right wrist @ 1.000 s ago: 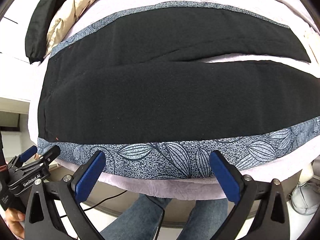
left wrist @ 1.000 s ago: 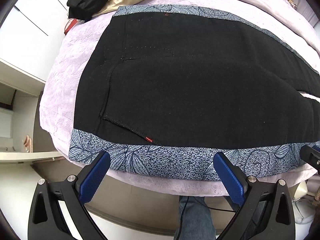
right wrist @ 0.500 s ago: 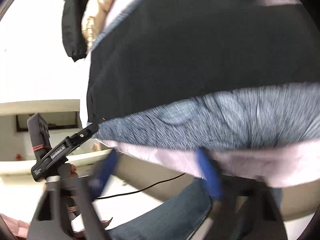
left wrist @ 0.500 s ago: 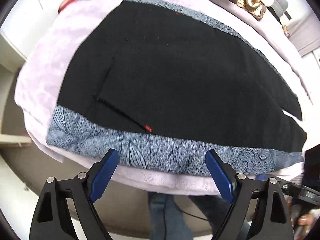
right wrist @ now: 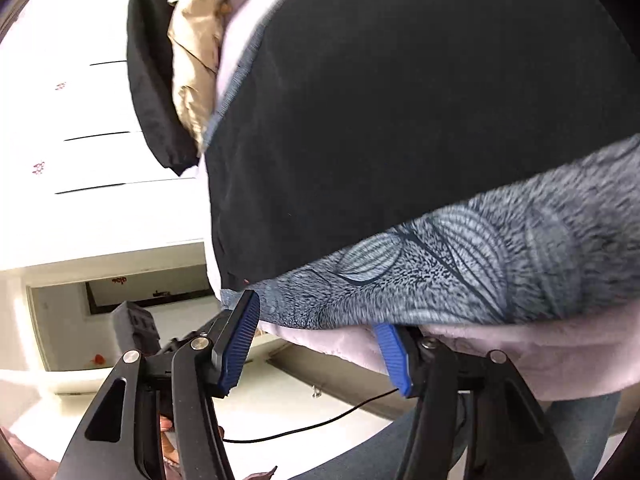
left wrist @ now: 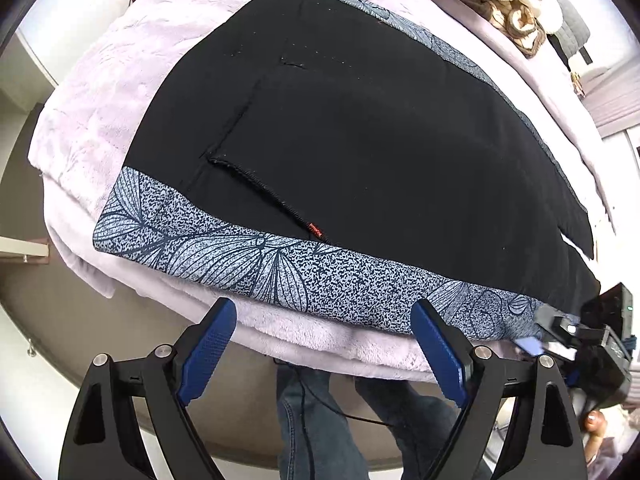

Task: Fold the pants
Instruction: 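Close both grippers on the patterned side band of one trouser leg, then lift the gripped leg with both grippers and fold it over the other leg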

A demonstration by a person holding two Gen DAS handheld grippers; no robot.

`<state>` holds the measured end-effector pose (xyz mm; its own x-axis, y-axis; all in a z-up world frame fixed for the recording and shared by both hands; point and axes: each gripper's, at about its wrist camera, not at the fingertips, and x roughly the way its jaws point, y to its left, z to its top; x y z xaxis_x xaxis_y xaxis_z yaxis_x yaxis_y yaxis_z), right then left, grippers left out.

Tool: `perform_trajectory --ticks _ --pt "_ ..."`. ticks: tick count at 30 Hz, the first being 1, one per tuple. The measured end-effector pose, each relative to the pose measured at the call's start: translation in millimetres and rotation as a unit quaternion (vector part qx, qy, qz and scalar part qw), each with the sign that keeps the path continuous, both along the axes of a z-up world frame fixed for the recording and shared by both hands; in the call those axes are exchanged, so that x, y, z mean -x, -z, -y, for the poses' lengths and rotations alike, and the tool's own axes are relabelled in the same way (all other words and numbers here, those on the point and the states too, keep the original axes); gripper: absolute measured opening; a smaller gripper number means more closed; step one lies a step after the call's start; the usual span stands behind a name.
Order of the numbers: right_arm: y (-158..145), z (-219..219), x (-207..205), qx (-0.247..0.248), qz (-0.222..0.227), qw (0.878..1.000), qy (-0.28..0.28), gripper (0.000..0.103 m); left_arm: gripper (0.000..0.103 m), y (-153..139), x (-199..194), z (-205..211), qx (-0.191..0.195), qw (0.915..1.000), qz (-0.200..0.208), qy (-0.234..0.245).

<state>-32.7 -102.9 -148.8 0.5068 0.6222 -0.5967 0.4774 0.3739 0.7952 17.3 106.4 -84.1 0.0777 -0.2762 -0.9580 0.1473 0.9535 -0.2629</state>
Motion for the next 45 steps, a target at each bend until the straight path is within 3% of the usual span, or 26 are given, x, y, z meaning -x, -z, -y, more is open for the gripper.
perform_trajectory --ticks 1,2,3,4,8,10,14,18,20,22,23,26,29,33,36,39,43,45 --pt "5.9 -2.9 -2.7 -0.009 -0.006 1.0 0.002 0.058 0.09 0.7 0.4 -1.9 0.002 1.0 -0.002 -0.002" --pt "11.6 -4.9 -6.4 -0.026 -0.01 1.0 0.009 0.034 0.09 2.4 1.5 -4.8 0.007 0.9999 -0.006 -0.007" --pt "14.1 -4.9 -12.3 -0.035 -0.018 0.999 0.013 0.017 0.09 2.9 2.1 -8.2 0.013 0.9998 -0.011 -0.013" --pt "15.0 -4.5 -15.9 -0.037 -0.024 0.999 0.019 0.006 0.09 4.4 2.9 -12.1 0.026 0.9992 -0.019 -0.023" --pt "-18.0 9.4 -18.8 -0.059 0.045 0.996 0.049 0.005 0.09 10.6 -1.8 -29.7 0.108 0.9887 -0.051 -0.09" --pt "-32.0 12.5 -21.2 -0.064 0.066 0.995 0.047 0.005 0.09 14.1 -7.9 -32.4 0.129 0.9836 -0.056 -0.113" --pt "-47.7 17.9 -26.9 -0.068 0.083 0.993 0.041 0.005 0.09 16.3 -20.9 -37.0 0.147 0.9783 -0.049 -0.137" --pt "-44.4 16.2 -23.0 -0.061 0.072 0.995 0.026 0.005 0.087 13.2 -33.8 -48.1 0.153 0.974 -0.035 -0.163" --pt "-41.5 14.3 -20.5 -0.062 0.064 0.996 0.023 0.005 0.068 12.6 -41.2 -48.9 0.131 0.9774 -0.03 -0.163" --pt "-37.6 12.8 -16.9 -0.057 0.053 0.997 0.019 0.005 0.029 16.8 -46.4 -45.0 0.094 0.9828 -0.031 -0.156" --pt "-36.3 12.4 -17.7 -0.054 0.049 0.997 0.018 0.005 0.022 16.5 -49.3 -45.5 0.075 0.9844 -0.033 -0.155" --pt "-41.3 14.1 -25.2 -0.041 0.05 0.998 0.02 0.005 0.021 -7.0 -53.5 -53.2 0.092 0.9818 -0.012 -0.166" --pt "-64.4 25.0 -40.2 -0.022 0.076 0.997 0.011 0.005 0.021 -39.0 -73.4 -41.9 0.098 0.985 0.027 -0.139" --pt "-93.8 50.8 -82.6 0.01 0.104 0.995 -0.011 0.005 0.021 -65.0 -122.2 -7.3 0.086 0.9884 0.084 -0.093" --pt "-104.0 73.3 -124.0 0.032 0.106 0.993 -0.03 0.005 0.021 -72.6 -170.4 22.5 0.083 0.9863 0.126 -0.066" --pt "-101.9 94.8 -167.5 0.055 0.1 0.992 -0.055 0.005 0.021 -67.0 -218.0 49.7 0.061 0.983 0.165 -0.052" --pt "-73.7 116.9 -217.8 0.075 0.065 0.993 -0.069 0.008 0.022 -27.6 -257.5 72.1 0.009 0.9862 0.159 -0.043" --pt "-55.9 121.7 -240.6 0.099 0.047 0.991 -0.077 0.009 0.031 -10.5 -266.2 81.2 -0.021 0.9866 0.158 -0.034"
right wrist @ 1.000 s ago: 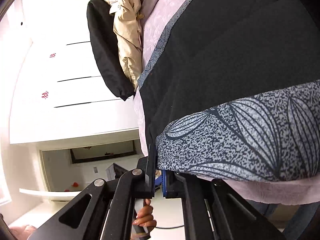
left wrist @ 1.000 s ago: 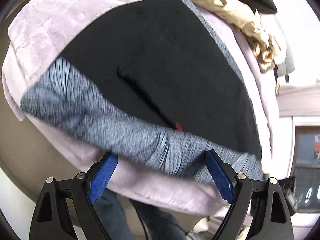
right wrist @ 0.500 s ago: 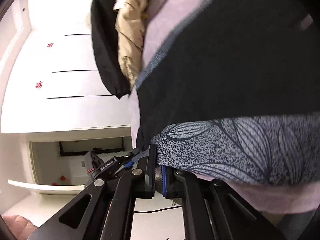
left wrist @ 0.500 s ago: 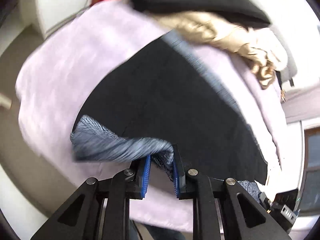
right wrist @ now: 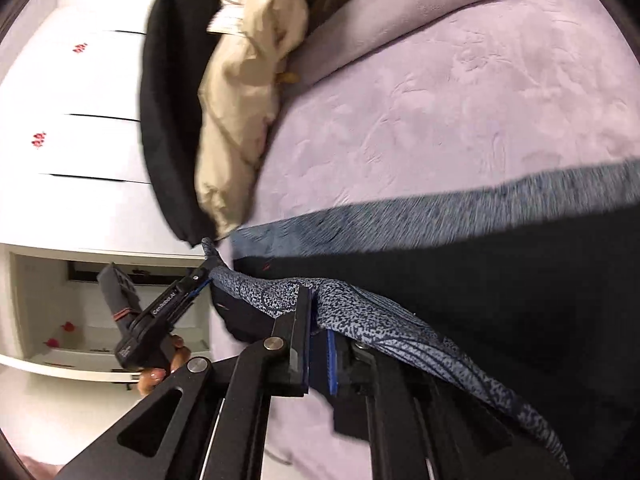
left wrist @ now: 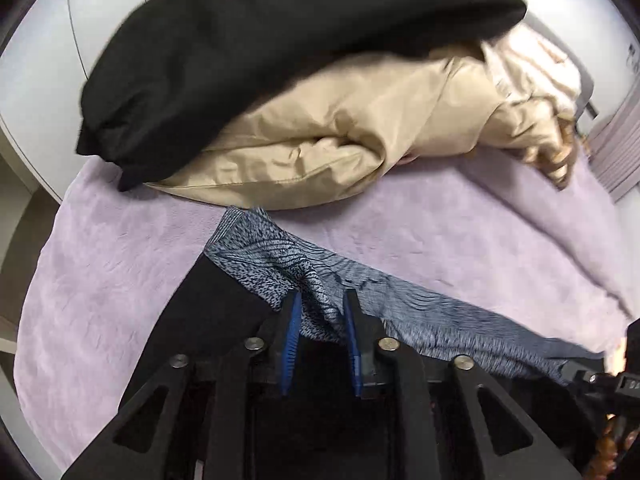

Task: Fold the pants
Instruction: 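Lift the gripped leg with both grippers and fold it over the other leg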

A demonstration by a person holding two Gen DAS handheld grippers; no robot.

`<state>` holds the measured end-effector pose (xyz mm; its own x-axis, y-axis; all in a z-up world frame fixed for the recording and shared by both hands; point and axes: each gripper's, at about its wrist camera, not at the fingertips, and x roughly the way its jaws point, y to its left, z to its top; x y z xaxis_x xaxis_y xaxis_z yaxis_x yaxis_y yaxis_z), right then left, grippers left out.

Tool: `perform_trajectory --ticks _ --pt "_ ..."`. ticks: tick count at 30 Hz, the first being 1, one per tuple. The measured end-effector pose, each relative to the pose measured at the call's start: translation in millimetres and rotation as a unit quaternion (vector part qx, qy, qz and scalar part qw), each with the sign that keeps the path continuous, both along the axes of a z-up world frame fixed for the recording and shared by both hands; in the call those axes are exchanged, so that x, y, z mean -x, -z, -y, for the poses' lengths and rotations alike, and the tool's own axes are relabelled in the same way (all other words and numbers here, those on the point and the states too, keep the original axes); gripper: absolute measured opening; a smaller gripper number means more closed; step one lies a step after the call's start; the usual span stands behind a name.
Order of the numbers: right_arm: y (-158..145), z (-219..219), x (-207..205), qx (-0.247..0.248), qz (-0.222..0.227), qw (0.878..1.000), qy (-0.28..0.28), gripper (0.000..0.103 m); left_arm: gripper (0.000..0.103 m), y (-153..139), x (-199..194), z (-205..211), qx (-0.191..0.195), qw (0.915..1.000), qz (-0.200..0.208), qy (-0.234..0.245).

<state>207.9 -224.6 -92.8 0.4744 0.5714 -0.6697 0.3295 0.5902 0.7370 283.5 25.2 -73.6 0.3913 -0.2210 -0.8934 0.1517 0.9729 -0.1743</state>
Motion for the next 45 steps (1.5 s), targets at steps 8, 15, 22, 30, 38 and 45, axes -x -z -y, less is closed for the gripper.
perform_trajectory --ticks 8,15,22,30,38,45 --pt "-0.1 4.4 -18.8 0.033 -0.005 0.999 0.001 0.074 0.066 -25.2 5.9 -24.2 -0.048 0.9981 0.032 -0.018" --pt "-9.2 -22.9 2.7 0.11 -0.012 0.992 -0.058 0.056 0.069 28.3 36.2 24.1 -0.1 0.9933 -0.006 0.056" --pt "-6.0 31.1 45.0 0.095 -0.031 0.994 0.031 0.043 0.069 21.9 59.9 44.3 -0.139 0.984 0.002 0.111" --pt "-64.1 84.6 228.1 0.056 -0.005 0.983 0.176 0.067 0.069 -8.9 151.7 138.1 -0.028 0.9599 -0.038 0.276" --pt "-15.1 115.6 406.6 0.02 -0.097 0.943 0.317 0.067 0.069 13.0 243.3 265.9 0.012 0.9155 -0.098 0.39" --pt "38.2 120.0 459.8 -0.067 -0.11 0.94 0.318 0.067 0.069 23.8 257.2 289.3 -0.003 0.9121 -0.1 0.397"
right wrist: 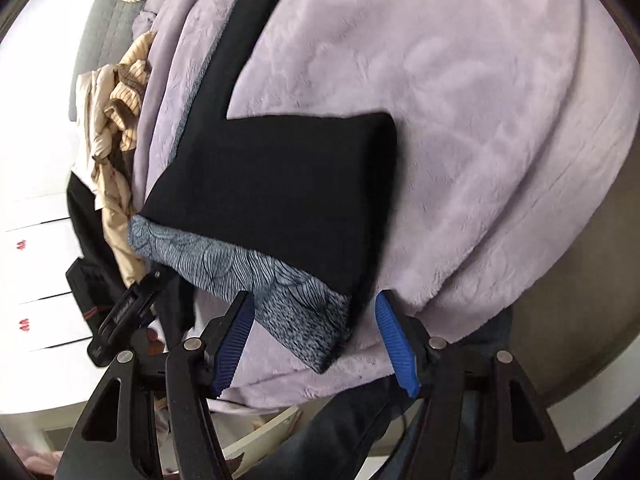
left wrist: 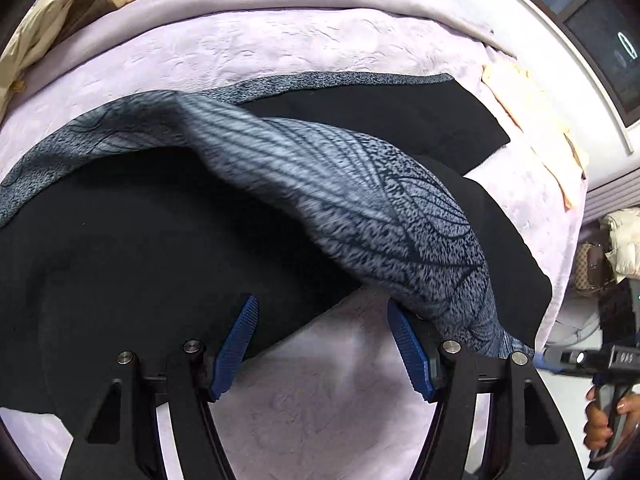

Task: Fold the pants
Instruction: 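Lift the gripped leg with both grippers and fold it over the other leg, then lower the folded leg onto the trousers and open both grippers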

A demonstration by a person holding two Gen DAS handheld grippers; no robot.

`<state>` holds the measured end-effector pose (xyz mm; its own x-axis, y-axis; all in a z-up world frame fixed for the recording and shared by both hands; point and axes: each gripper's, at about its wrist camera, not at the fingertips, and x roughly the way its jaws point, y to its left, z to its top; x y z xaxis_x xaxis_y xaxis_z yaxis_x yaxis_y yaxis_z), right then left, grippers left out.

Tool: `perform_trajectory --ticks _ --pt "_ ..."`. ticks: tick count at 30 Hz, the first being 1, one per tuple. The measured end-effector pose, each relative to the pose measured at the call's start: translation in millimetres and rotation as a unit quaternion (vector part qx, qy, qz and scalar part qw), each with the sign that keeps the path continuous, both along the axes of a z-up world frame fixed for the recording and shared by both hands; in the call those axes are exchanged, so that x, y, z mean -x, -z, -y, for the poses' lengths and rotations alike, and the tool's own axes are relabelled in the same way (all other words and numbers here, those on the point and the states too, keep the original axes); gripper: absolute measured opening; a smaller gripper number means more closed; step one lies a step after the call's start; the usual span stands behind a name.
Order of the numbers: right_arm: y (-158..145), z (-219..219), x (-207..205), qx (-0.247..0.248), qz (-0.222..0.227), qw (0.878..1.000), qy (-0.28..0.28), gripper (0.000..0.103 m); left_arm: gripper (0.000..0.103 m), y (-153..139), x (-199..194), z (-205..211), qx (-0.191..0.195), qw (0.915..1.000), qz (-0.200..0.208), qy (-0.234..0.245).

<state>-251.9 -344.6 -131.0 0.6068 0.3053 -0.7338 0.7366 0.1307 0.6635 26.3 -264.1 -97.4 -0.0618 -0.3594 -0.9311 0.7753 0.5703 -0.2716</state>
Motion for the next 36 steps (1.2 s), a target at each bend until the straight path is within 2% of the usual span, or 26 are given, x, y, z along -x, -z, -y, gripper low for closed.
perform_trajectory --ticks 4,6,7,8,10,11,15,18,20,22,23,25,27,28,29,31,33,34,36 --pt "25.9 -1.3 -7.6 -0.05 0.019 0.999 -0.005 0.065 0.069 6.6 2.6 6.6 -0.014 0.9999 0.004 -0.001" --pt "32.9 -0.2 -4.5 -0.077 0.033 0.996 0.006 0.034 0.069 6.5 3.6 11.9 -0.02 0.9998 0.006 -0.001" --pt "35.7 0.2 -3.9 -0.091 0.034 0.995 0.01 0.014 0.069 5.6 3.1 14.3 -0.021 0.9998 0.002 -0.004" --pt "36.4 1.0 -0.9 -0.098 0.037 0.994 0.014 0.012 0.069 4.1 1.5 18.0 -0.02 0.9998 -0.007 -0.007" --pt "21.6 10.4 -6.1 -0.092 0.073 0.993 0.023 0.012 0.069 -5.4 -5.4 26.2 -0.008 0.9996 -0.021 -0.018" --pt "6.9 20.7 -10.4 -0.08 0.102 0.991 0.026 0.012 0.069 -11.8 -9.7 30.7 -0.002 0.9995 -0.019 -0.023" --pt "-45.0 74.7 -43.6 -0.03 0.167 0.985 0.018 0.012 0.069 -30.4 -27.9 64.7 0.019 0.9991 -0.003 -0.039" --pt "-75.8 133.3 -78.4 0.009 0.2 0.98 0.006 0.011 0.069 -34.1 -49.8 92.4 0.023 0.9979 0.01 -0.06" --pt "-87.0 169.2 -103.6 0.033 0.2 0.979 -0.007 0.012 0.069 -28.8 -65.9 108.9 0.023 0.9966 0.018 -0.077" --pt "-88.2 196.5 -122.9 0.051 0.19 0.98 -0.021 0.012 0.069 -21.0 -85.6 120.6 0.022 0.9948 0.024 -0.097" --pt "-85.7 211.3 -138.3 0.061 0.174 0.982 -0.033 0.016 0.069 -15.7 -94.6 126.0 0.016 0.9938 0.025 -0.107" --pt "-78.1 232.9 -168.7 0.083 0.118 0.987 -0.065 0.02 0.069 -10.6 -111.3 131.0 0.009 0.9913 0.026 -0.129" --pt "-73.1 243.0 -183.8 0.118 0.068 0.987 -0.09 0.037 0.069 -15.8 -121.0 128.1 0.01 0.9887 0.034 -0.145" --pt "-74.7 244.2 -186.9 0.139 0.048 0.985 -0.096 0.054 0.069 -20.5 -121.8 125.1 0.014 0.9879 0.038 -0.15" --pt "-77.5 245.4 -188.8 0.158 0.037 0.982 -0.099 0.061 0.069 -24.6 -121.4 121.4 0.016 0.9872 0.043 -0.153" --pt "-85.0 240.6 -176.5 0.179 0.04 0.978 -0.098 0.061 0.069 -29.0 -117.3 111.6 0.007 0.9867 0.053 -0.153" --pt "-86.4 231.9 -153.8 0.212 0.01 0.974 -0.082 0.061 0.069 -24.0 -110.2 101.9 -0.011 0.9858 0.061 -0.156" --pt "-85.2 233.2 -147.9 0.213 0.003 0.974 -0.072 0.061 0.069 -17.7 -104.8 97.2 -0.021 0.985 0.061 -0.16" --pt "-65.0 232.9 -126.3 0.177 0.002 0.983 -0.043 0.055 0.069 -9.6 -94.2 80.6 -0.04 0.9828 0.064 -0.168"
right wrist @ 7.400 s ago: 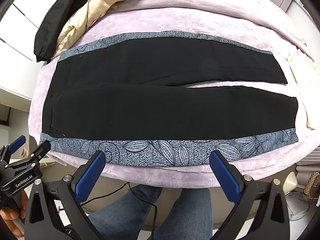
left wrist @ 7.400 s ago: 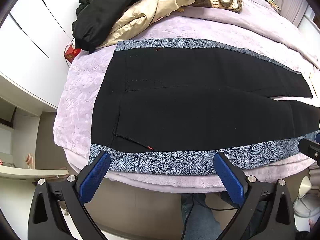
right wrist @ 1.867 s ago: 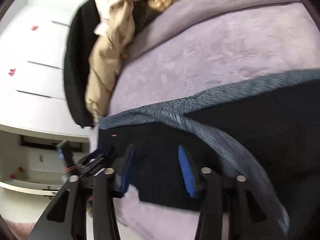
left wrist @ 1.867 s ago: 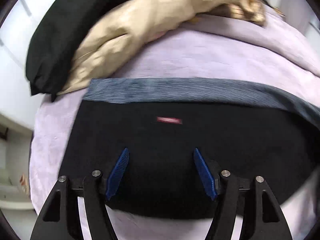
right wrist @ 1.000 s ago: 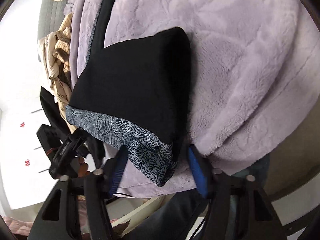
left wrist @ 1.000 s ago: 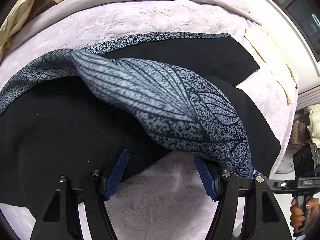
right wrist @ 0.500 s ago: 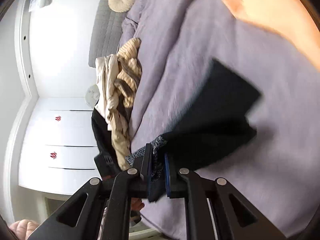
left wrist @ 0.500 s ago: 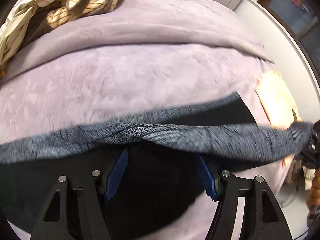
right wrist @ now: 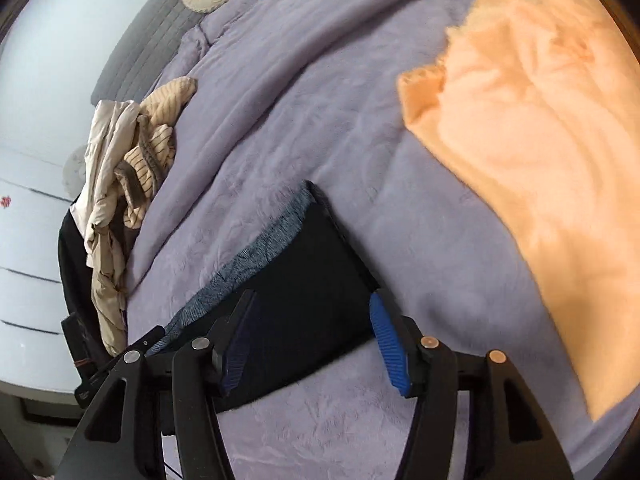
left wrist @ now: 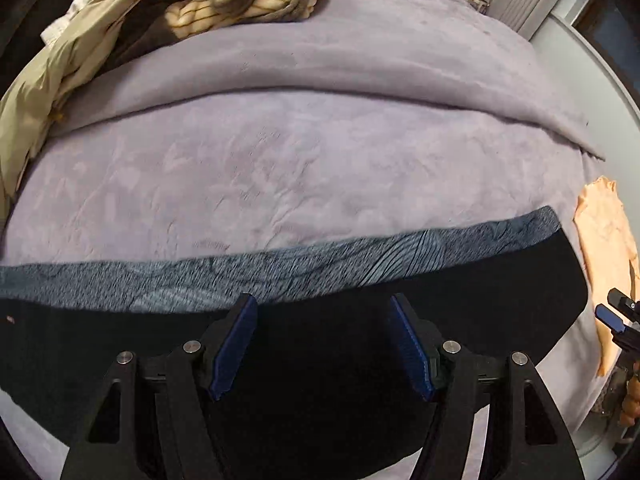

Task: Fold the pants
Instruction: 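Lower the folded leg onto the trousers and open both grippers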

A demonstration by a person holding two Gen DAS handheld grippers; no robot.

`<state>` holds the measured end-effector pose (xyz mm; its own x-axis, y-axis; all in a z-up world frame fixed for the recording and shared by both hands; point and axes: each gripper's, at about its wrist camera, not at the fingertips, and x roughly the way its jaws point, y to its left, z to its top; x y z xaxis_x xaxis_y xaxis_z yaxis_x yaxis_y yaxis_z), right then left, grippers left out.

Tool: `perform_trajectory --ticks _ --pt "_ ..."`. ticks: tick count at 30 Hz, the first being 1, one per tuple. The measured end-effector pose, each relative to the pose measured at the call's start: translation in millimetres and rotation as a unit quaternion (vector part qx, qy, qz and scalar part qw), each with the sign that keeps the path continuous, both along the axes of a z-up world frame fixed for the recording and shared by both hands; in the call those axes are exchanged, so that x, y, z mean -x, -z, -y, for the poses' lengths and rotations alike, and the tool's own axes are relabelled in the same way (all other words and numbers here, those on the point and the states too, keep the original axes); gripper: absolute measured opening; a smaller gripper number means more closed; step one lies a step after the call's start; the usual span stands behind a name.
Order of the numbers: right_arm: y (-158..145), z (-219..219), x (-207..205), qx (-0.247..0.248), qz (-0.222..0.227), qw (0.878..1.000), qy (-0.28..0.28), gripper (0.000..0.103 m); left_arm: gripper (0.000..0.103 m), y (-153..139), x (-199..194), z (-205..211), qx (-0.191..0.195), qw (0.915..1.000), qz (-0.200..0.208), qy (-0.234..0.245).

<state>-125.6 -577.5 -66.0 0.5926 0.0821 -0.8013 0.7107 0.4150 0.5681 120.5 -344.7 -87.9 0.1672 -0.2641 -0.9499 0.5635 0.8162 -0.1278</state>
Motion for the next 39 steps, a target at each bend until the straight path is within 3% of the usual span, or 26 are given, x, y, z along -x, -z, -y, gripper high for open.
perform_trajectory --ticks 1,3,4,5,7,8,10,12,14,16,17,20,22,25,29,30,31,33,35,39 --pt "7.3 -0.4 5.7 -0.013 0.0 1.0 0.006 0.049 0.069 6.6 6.2 -7.0 -0.009 0.9999 -0.002 -0.006" --pt "33.2 1.0 12.5 -0.056 -0.004 0.998 0.02 0.046 0.069 16.7 12.4 -15.5 -0.02 0.9996 -0.016 -0.016" --pt "40.6 1.9 12.8 -0.07 0.005 0.997 0.028 0.037 0.069 23.0 15.2 -17.8 -0.026 0.9991 -0.024 -0.022" --pt "49.0 4.1 9.6 -0.085 0.023 0.996 0.033 0.021 0.069 27.3 17.4 -19.7 -0.031 0.9988 -0.029 -0.025" --pt "49.1 5.5 -0.1 -0.09 0.041 0.995 0.03 0.009 0.069 28.1 21.3 -21.2 -0.037 0.9989 -0.021 -0.022" --pt "42.4 4.4 -3.2 -0.087 0.056 0.994 0.021 0.008 0.069 28.4 24.0 -21.8 -0.044 0.9988 -0.013 -0.017" --pt "26.2 -1.8 -6.1 -0.06 0.054 0.997 -0.009 0.007 0.069 32.5 27.5 -25.2 -0.051 0.9986 -0.009 -0.014" --pt "32.7 -4.9 -3.1 -0.041 0.0 0.999 -0.027 0.007 0.069 38.2 31.2 -29.2 -0.053 0.9986 -0.004 -0.009" --pt "56.7 -3.8 3.9 -0.065 -0.04 0.997 -0.028 0.009 0.069 40.3 36.2 -27.3 -0.065 0.9978 0.006 0.005" --pt "66.7 -0.7 13.3 -0.087 -0.029 0.996 -0.012 0.016 0.069 37.9 39.3 -21.5 -0.077 0.997 0.007 0.012" --pt "62.6 1.0 18.8 -0.085 -0.021 0.996 0.005 0.025 0.069 34.4 39.1 -22.1 -0.07 0.9975 -0.002 0.011" --pt "32.7 1.3 28.6 -0.022 -0.041 0.998 0.031 0.027 0.069 23.2 34.5 -21.4 -0.052 0.9986 -0.004 0.001" --pt "3.3 -4.6 23.1 0.049 -0.04 0.998 0.015 0.028 0.069 17.7 28.3 -17.9 -0.039 0.9992 -0.001 -0.004" --pt "-13.5 -13.0 -15.0 0.067 -0.015 0.996 -0.051 0.028 0.069 25.2 17.6 1.6 -0.041 0.9991 0.004 -0.011" --pt "16.6 -30.0 -92.4 0.069 -0.038 0.986 -0.147 0.028 0.069 44.3 0.7 20.8 -0.046 0.998 0.028 -0.032" --pt "31.3 -32.5 -108.2 0.072 -0.052 0.982 -0.165 0.028 0.072 47.0 -3.5 21.9 -0.045 0.9978 0.034 -0.036" --pt "46.3 -32.4 -121.4 0.082 -0.073 0.978 -0.178 0.022 0.081 49.9 -9.7 23.0 -0.045 0.9973 0.04 -0.041" --pt "58.8 -22.7 -129.5 0.108 -0.079 0.975 -0.179 0.016 0.082 54.6 -24.0 20.7 -0.045 0.9965 0.046 -0.053" --pt "62.2 -5.6 -130.4 0.101 -0.072 0.979 -0.16 0.007 0.082 56.5 -38.0 17.7 -0.049 0.9956 0.051 -0.061" --pt "52.9 19.3 -116.3 0.09 -0.074 0.987 -0.108 0.013 0.082 38.3 -51.1 -14.0 -0.059 0.9923 0.054 -0.095"
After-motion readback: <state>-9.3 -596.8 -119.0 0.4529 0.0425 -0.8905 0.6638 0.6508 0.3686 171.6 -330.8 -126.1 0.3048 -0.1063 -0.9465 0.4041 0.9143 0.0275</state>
